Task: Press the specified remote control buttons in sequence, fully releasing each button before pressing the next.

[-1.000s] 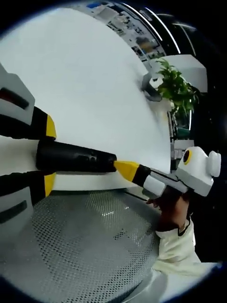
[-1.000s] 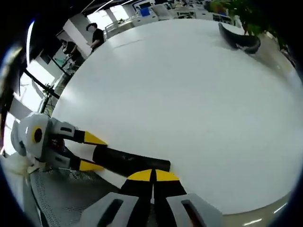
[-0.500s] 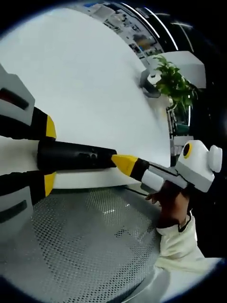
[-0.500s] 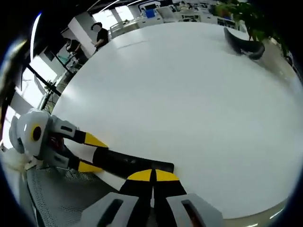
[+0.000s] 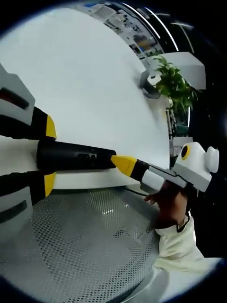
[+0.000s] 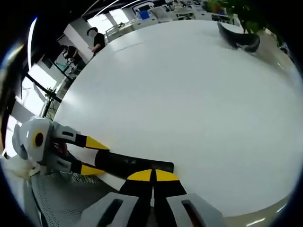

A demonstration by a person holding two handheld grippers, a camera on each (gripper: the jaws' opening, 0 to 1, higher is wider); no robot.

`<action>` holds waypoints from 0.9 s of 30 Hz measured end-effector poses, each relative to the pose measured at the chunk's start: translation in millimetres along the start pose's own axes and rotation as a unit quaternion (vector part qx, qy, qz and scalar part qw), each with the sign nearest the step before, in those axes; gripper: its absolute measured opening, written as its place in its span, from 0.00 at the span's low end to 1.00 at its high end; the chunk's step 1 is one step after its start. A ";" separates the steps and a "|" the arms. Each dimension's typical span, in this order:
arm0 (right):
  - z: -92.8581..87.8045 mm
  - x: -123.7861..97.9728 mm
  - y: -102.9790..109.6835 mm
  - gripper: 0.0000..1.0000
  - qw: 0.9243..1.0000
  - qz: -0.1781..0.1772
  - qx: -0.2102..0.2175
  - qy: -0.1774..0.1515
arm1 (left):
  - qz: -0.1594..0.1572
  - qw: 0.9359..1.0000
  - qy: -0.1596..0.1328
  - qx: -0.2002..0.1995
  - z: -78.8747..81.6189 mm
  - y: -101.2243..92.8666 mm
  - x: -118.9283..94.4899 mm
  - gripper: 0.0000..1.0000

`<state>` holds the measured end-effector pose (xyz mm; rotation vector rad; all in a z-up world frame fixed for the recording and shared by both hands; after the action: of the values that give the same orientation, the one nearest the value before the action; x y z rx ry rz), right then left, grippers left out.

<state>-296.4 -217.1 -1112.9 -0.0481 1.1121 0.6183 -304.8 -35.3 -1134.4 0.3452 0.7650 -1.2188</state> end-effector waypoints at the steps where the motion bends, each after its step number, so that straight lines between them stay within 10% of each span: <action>1: 0.2 0.0 -0.3 0.00 1.000 -0.001 -0.002 0.001 | 0.000 1.000 0.000 0.000 0.0 0.0 0.0 0.24; 27: -0.3 3.7 12.5 0.00 0.999 0.020 -0.040 0.025 | -0.013 1.000 -0.001 0.007 0.4 -2.1 2.4 0.24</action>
<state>-301.7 -205.2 -1112.9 -0.1109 1.1380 0.7005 -306.3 -37.8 -1135.4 0.3476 0.7617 -1.2487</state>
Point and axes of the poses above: the point that each gripper's makers call its tool centre point, and the gripper's own axes: x roughly forward along the fingers, y roughly to its left, z roughly out of its top, the point moved 8 cm from there along -x, roughly backward along the fingers, and after that the axes turned 12 degrees about -x, right-handed, at the moved point
